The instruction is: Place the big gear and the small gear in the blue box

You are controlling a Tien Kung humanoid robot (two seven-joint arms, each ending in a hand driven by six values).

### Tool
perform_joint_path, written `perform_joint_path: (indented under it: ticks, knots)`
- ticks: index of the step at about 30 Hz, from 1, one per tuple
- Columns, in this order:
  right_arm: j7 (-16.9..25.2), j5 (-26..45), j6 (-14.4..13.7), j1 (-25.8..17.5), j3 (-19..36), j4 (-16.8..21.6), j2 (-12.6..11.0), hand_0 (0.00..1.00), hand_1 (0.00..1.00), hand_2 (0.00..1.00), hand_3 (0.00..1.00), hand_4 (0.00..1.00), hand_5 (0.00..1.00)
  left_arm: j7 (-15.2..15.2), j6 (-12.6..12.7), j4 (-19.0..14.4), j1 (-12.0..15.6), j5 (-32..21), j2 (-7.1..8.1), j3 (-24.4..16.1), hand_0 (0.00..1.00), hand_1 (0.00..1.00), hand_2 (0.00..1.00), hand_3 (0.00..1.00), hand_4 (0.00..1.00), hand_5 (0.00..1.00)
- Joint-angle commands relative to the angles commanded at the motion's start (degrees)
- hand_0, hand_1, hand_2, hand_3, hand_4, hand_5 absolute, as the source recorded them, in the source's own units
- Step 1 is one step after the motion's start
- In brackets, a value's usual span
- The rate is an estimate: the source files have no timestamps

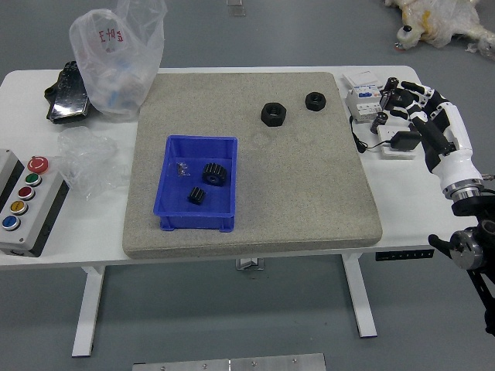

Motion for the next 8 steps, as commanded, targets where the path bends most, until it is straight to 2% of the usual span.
perform_joint_path:
  ticks: [8]
  knots:
    - [-0.11,0.0,-0.01,-0.26,0.81,-0.08,0.05,0.67,0.682,0.713,0.675,0.81,0.437,-0.12,0.16,-0.03,-0.13,0.06,0.02,-0.07,0.664,0.431,0.474,0.651,0.733,0.374]
